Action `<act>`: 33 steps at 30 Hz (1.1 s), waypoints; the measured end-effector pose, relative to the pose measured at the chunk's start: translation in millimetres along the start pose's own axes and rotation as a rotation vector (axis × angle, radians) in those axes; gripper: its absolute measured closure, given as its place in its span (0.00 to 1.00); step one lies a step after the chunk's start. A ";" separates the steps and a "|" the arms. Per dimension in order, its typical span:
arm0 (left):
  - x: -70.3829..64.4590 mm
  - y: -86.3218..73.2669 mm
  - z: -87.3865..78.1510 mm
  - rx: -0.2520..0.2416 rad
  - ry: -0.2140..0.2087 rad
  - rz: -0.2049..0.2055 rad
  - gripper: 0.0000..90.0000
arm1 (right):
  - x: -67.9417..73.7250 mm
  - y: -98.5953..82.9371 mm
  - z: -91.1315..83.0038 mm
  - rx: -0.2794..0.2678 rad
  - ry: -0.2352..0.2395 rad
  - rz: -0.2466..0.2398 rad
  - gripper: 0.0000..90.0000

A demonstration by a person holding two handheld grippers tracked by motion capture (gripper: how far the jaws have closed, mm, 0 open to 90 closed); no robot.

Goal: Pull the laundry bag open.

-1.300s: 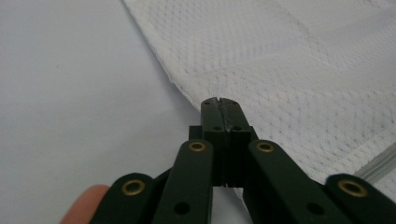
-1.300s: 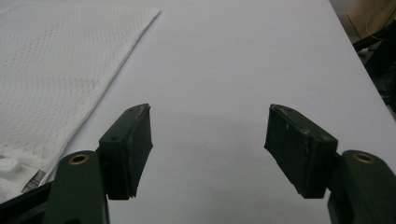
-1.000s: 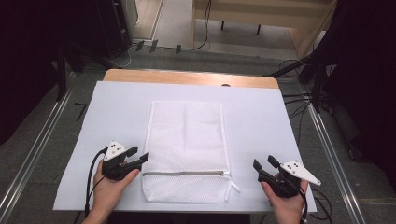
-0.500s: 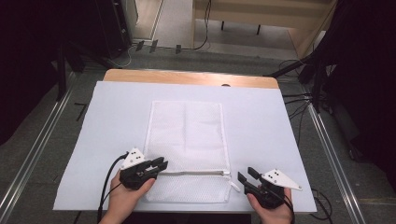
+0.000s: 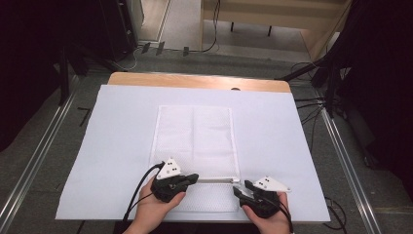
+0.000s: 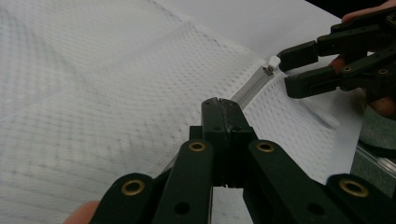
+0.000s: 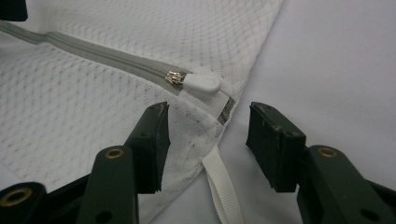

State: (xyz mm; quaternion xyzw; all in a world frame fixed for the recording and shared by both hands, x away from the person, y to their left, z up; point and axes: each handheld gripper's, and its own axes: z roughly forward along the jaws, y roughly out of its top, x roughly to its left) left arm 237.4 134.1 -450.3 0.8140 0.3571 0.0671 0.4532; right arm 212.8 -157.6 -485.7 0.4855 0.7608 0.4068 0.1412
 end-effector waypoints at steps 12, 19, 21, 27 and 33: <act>-5.9 3.8 10.2 0.010 -0.011 -0.002 0.94 | 22.6 -0.9 5.1 0.003 -0.120 -0.066 0.81; -23.6 14.9 30.6 0.025 -0.047 0.024 0.96 | 18.5 3.3 5.2 0.018 -0.085 -0.061 0.98; -28.5 17.6 37.0 0.040 -0.052 0.034 0.97 | 20.2 3.5 3.6 0.012 -0.071 -0.066 0.98; -35.4 19.5 53.6 0.065 -0.062 0.015 0.96 | 28.2 6.7 -3.2 -0.041 -0.043 -0.096 0.98; -36.5 17.8 56.2 0.071 -0.070 0.013 0.91 | 31.2 9.4 -9.3 -0.089 -0.026 -0.104 0.98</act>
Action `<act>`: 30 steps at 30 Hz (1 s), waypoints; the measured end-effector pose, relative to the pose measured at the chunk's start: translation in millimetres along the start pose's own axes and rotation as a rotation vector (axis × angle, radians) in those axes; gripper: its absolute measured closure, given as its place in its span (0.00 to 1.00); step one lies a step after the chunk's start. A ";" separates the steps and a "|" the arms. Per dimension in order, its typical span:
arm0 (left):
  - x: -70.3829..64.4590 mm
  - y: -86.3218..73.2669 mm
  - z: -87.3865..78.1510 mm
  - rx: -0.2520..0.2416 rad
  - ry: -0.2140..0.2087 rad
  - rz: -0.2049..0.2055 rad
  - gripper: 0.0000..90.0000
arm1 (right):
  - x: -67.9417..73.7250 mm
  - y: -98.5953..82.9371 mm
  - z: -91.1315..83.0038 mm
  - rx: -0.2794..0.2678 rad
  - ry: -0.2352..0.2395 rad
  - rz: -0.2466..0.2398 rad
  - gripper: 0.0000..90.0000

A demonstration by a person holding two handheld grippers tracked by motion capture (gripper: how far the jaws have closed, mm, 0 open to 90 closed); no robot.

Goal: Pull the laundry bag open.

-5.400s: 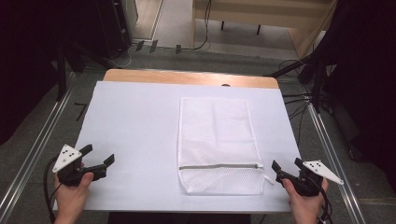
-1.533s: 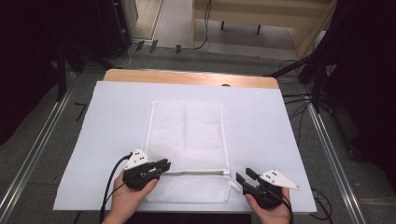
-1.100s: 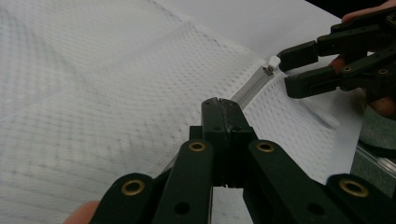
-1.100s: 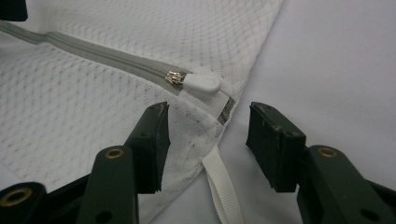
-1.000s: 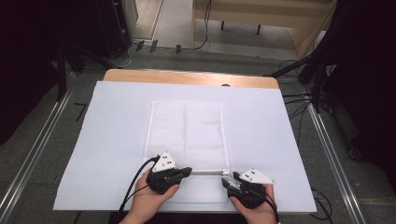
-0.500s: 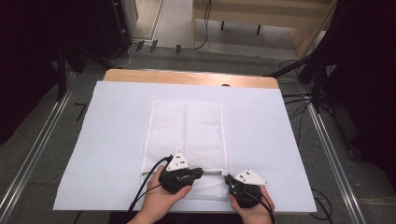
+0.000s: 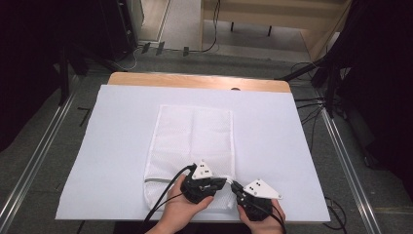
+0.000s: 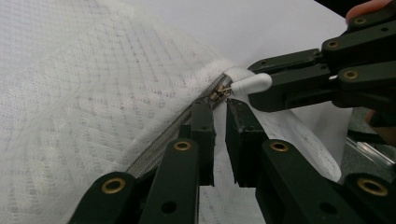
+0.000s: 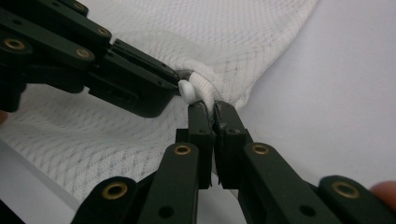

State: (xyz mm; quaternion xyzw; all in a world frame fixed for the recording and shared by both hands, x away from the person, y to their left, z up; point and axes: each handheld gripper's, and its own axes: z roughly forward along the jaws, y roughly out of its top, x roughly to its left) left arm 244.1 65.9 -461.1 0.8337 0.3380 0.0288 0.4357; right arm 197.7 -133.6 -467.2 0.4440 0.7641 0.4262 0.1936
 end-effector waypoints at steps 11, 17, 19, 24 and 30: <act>2.2 -2.5 -9.3 -0.007 -0.036 0.001 0.72 | 6.8 3.1 -2.6 -0.035 0.005 -0.046 0.98; 3.3 -3.6 -13.1 -0.013 -0.048 -0.007 0.70 | 6.4 3.0 -2.5 -0.036 0.008 -0.046 0.98; 3.8 -3.9 -12.1 -0.009 -0.042 -0.004 0.74 | 6.3 3.1 -2.4 -0.036 0.009 -0.049 0.98; 5.3 -3.7 -10.6 -0.011 -0.048 -0.015 0.87 | 6.5 2.7 -2.5 -0.039 0.022 -0.054 0.98; 7.4 -3.2 -11.2 -0.008 -0.051 -0.028 0.95 | 9.2 2.9 -2.6 -0.047 0.035 -0.069 0.98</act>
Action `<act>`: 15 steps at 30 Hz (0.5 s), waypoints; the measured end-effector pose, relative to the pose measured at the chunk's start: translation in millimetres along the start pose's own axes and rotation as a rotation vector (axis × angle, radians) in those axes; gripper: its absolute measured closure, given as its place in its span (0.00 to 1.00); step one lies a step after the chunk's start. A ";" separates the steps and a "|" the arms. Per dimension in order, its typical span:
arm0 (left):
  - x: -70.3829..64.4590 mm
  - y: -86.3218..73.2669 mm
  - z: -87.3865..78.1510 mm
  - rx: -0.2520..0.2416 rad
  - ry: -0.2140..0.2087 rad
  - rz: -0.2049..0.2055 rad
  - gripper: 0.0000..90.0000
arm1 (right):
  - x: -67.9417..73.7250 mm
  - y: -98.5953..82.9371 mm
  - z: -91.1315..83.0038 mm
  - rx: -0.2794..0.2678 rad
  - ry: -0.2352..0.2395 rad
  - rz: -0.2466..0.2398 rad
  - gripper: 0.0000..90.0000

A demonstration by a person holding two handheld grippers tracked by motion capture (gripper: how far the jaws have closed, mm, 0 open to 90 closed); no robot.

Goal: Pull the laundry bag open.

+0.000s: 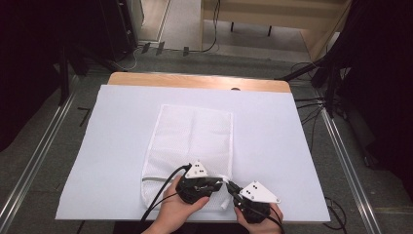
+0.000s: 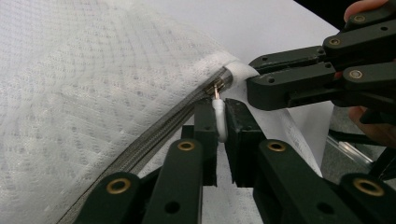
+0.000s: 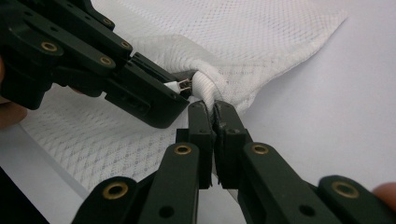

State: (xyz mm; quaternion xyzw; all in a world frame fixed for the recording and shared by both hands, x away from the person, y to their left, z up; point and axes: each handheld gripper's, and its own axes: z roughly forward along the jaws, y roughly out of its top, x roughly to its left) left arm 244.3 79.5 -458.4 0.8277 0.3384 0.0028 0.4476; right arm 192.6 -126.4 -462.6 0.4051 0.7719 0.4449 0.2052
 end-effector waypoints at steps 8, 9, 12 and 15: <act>5.8 -0.5 -4.3 0.008 -0.031 -0.018 0.97 | 1.7 1.2 0.4 0.006 0.000 -0.001 0.98; 6.4 -0.6 -4.9 0.009 -0.028 -0.022 0.97 | 1.4 2.2 0.8 0.008 -0.004 -0.003 0.98; 11.1 -1.9 -8.1 0.011 -0.024 -0.032 0.97 | 0.5 3.6 0.5 0.006 -0.016 0.000 0.99; 13.3 -2.9 -10.1 0.011 -0.034 -0.031 0.97 | -1.3 3.6 0.5 0.008 -0.010 0.010 0.99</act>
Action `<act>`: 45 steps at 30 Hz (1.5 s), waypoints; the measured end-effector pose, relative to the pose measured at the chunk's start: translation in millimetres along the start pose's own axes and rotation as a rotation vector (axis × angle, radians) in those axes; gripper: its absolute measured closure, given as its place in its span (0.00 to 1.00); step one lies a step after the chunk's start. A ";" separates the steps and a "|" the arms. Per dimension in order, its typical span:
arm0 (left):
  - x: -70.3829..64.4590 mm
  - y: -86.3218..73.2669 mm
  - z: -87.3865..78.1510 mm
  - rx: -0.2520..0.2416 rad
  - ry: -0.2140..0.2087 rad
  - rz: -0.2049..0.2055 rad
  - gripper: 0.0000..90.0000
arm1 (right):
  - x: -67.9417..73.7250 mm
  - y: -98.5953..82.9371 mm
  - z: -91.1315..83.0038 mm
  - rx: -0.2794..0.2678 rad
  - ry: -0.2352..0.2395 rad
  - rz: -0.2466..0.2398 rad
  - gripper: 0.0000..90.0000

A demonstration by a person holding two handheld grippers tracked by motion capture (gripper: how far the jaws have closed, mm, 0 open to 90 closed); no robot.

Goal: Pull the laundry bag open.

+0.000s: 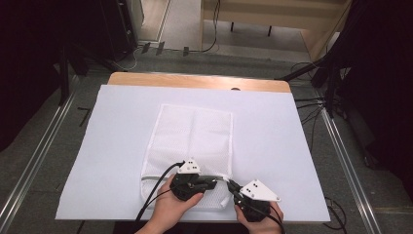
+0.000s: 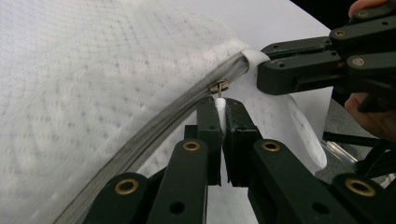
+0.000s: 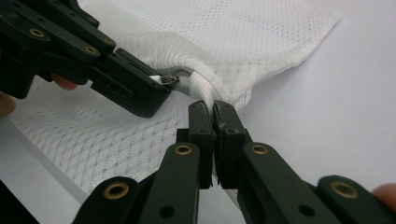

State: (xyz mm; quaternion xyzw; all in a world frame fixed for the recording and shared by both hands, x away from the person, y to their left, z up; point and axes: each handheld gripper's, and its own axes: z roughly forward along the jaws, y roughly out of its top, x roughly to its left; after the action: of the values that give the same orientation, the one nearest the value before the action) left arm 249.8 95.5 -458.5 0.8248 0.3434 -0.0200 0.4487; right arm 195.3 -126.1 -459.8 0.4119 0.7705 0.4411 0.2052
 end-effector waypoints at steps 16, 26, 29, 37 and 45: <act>14.6 -9.3 -17.9 -0.003 0.078 -0.003 0.97 | -5.2 3.7 -1.8 0.007 -0.046 -0.003 0.99; 32.2 -24.6 -41.6 -0.008 0.110 -0.039 0.97 | -12.1 2.7 -3.1 0.007 -0.059 0.019 0.99; 42.0 -32.1 -61.3 -0.020 0.140 -0.059 0.97 | -15.2 1.9 -3.4 0.011 -0.072 0.029 0.99; 59.4 -48.5 -98.6 -0.050 0.184 -0.107 0.97 | -21.6 0.6 -5.5 0.009 -0.079 0.043 0.99; 75.0 -67.0 -130.3 -0.064 0.216 -0.146 0.97 | -26.7 0.3 -6.4 0.008 -0.088 0.054 0.99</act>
State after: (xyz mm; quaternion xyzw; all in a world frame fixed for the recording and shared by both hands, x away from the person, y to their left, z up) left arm 232.0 259.1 -455.0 0.7802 0.4492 0.0473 0.4326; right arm 206.5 -151.1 -457.5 0.4523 0.7512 0.4247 0.2251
